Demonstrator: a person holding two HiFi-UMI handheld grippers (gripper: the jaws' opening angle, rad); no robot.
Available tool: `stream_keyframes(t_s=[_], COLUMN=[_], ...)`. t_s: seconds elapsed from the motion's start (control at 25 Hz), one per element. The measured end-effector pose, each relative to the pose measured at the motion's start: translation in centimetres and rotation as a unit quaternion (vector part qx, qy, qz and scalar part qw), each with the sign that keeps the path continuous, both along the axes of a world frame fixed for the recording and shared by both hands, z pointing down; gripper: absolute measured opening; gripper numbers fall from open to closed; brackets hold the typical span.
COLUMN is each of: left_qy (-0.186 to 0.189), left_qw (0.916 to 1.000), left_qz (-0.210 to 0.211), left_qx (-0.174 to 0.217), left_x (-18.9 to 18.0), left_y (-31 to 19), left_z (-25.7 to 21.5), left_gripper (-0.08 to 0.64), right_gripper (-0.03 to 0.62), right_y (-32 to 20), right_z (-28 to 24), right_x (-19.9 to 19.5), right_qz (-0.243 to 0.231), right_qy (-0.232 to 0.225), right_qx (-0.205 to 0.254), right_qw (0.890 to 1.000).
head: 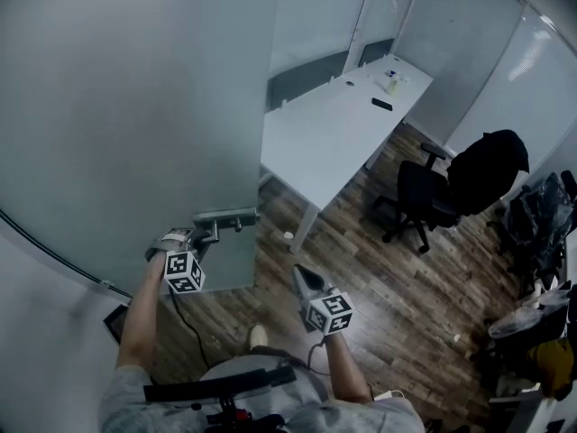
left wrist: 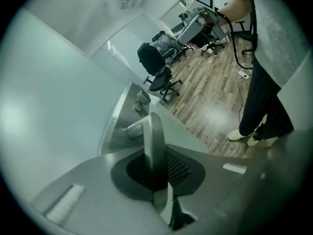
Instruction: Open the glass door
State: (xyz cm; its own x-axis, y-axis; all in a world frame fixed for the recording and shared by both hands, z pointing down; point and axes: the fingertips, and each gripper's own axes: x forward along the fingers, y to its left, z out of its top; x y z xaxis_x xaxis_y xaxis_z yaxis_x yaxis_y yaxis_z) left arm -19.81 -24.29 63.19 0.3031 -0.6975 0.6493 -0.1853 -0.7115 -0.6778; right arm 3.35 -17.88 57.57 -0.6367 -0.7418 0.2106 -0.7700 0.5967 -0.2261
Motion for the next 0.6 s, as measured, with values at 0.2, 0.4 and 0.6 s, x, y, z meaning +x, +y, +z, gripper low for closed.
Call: stream_keyframes(t_s=[0.2,0.4,0.6], left_qy=[-0.002,-0.005,-0.006], left_qw=[0.9999,0.9997,0.9993], left_qz=[0.011,0.024,0.036], left_qx=[0.002,-0.002,-0.001], left_x=[0.4,0.8,1.1], left_y=[2.1,4.2,6.3], left_z=[0.0,0.1,-0.3], left_gripper=[0.032,0.031,0.031], right_gripper=[0.0,0.0,0.0], right_y=[2.9,5.5,8.0], right_z=[-0.6,-0.8,-1.2], right_x=[0.2,0.7,1.2], right_qz=[0.018,0.033,0.046], right_qy=[-0.005,-0.007,-0.001], right_qx=[0.004,0.005,0.006], right_qw=[1.0,0.999,0.999])
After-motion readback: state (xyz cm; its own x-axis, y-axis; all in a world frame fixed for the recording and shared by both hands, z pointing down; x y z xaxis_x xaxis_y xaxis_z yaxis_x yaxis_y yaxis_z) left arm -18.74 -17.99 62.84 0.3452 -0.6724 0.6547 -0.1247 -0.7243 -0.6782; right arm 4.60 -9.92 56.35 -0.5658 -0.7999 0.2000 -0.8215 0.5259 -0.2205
